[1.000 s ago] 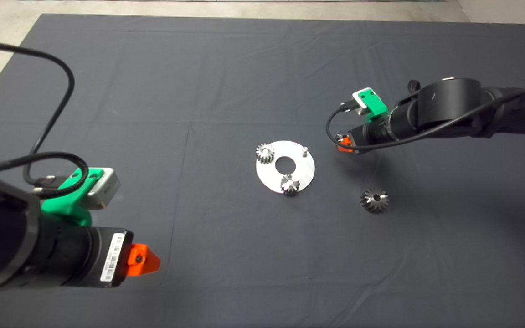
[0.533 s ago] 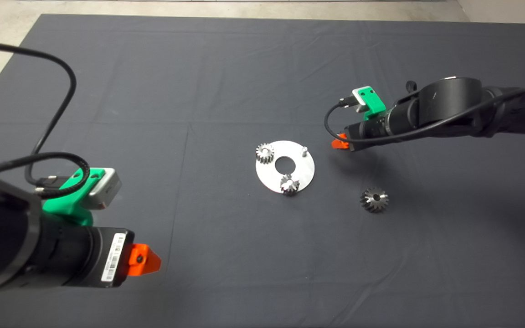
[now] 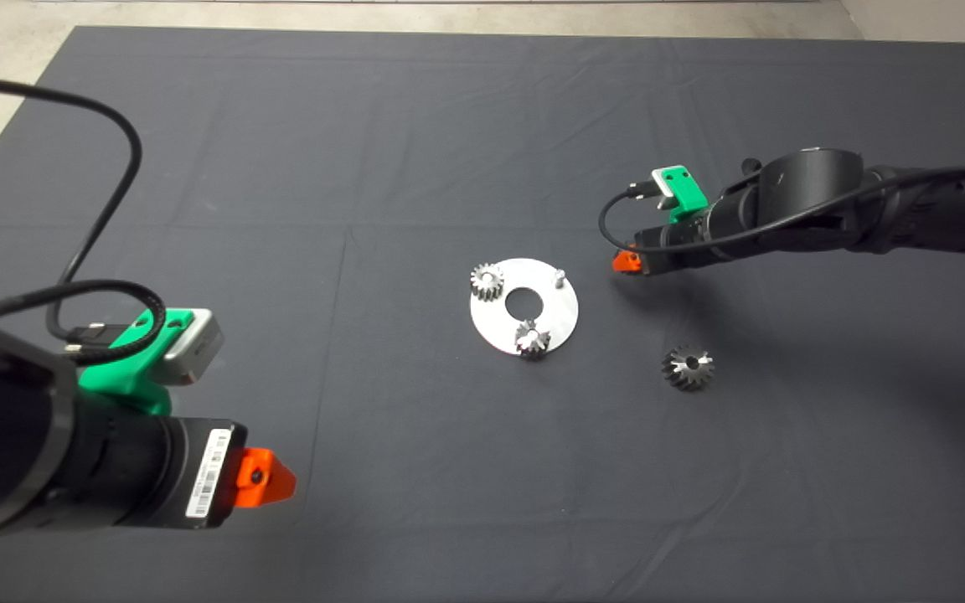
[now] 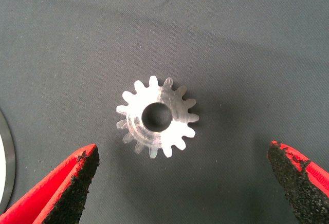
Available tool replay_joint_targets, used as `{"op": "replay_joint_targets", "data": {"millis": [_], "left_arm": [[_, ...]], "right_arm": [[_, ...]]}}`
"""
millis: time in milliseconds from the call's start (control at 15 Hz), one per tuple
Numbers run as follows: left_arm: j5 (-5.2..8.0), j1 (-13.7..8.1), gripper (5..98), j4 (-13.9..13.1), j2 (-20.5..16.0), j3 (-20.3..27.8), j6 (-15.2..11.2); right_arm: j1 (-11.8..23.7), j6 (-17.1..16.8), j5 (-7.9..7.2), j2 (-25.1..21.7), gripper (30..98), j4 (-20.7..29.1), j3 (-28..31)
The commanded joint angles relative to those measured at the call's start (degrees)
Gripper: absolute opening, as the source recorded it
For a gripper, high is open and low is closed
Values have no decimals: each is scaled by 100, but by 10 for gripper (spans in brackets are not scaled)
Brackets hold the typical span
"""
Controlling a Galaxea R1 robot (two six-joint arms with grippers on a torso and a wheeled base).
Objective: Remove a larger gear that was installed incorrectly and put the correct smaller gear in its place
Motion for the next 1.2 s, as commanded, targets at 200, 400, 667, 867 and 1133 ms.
{"op": "replay_joint_targets", "data": {"millis": [200, 400, 667, 867, 1133], "left_arm": [[160, -55, 979, -71, 12, 92, -26], [160, -55, 979, -71, 12, 98, -26], [160, -55, 979, -71, 12, 94, -26], [160, -55, 979, -71, 12, 95, -26], [160, -55, 979, -71, 12, 101, -26]], "right_arm": [[113, 19, 549, 131, 869, -121, -367], [113, 19, 756, 164, 869, -155, -469], [105, 19, 756, 199, 869, -155, -467], [15, -8, 756, 199, 869, -155, -460], [-45, -25, 756, 199, 869, -163, -469]]}}
